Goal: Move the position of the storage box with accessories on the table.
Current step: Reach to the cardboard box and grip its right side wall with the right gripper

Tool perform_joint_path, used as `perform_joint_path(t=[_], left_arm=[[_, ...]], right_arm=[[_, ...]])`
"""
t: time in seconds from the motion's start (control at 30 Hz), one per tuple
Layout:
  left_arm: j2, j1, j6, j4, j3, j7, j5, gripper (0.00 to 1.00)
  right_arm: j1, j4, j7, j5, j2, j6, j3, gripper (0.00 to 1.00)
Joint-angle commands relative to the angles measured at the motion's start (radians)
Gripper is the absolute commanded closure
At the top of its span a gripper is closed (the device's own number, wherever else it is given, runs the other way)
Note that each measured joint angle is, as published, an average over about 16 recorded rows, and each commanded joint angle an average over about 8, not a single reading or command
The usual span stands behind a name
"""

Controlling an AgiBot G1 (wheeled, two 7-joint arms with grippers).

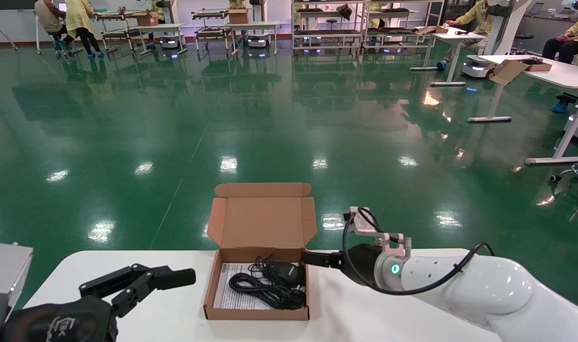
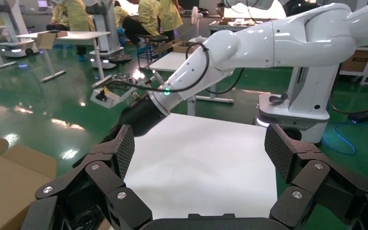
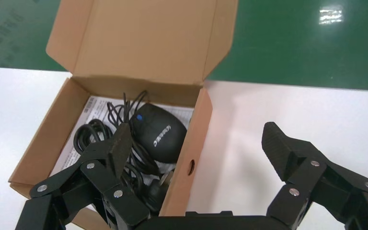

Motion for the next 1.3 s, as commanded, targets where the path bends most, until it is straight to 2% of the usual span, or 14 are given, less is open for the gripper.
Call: perform_joint_path(t=[0.03, 0.37, 0.77, 0.8, 0.83, 1.03, 1.07, 1.3], left_arm=[[0.0, 0.0, 0.0, 0.0, 0.0, 0.0, 0.0, 0.0], [0.0, 0.0, 0.0, 0.0, 0.0, 0.0, 0.0, 0.0], [0.0, 0.0, 0.0, 0.0, 0.0, 0.0, 0.0, 0.0], [0.0, 0.0, 0.0, 0.0, 0.0, 0.0, 0.0, 0.0], [0.0, 0.0, 0.0, 0.0, 0.0, 0.0, 0.0, 0.0], [0.0, 0.0, 0.0, 0.0, 0.0, 0.0, 0.0, 0.0], [0.0, 0.0, 0.0, 0.0, 0.0, 0.0, 0.0, 0.0], [0.0, 0.0, 0.0, 0.0, 0.0, 0.0, 0.0, 0.0]], right_arm=[[-0.011, 0.019, 0.032, 0.0, 0.0, 0.017, -0.028, 0.0], [-0.048, 0.073, 0.139, 0.031, 0.001, 0.077, -0.143, 0.0], [-0.074, 0.105, 0.205, 0.075, 0.003, 0.119, -0.254, 0.0], [-0.076, 0.106, 0.209, 0.079, 0.003, 0.123, -0.261, 0.06], [-0.078, 0.107, 0.212, 0.083, 0.003, 0.128, -0.268, 0.16], [-0.086, 0.116, 0.222, 0.108, 0.003, 0.155, -0.305, 0.91], [-0.087, 0.118, 0.223, 0.112, 0.003, 0.158, -0.311, 0.98], [-0.089, 0.125, 0.229, 0.145, 0.004, 0.175, -0.347, 1.0]])
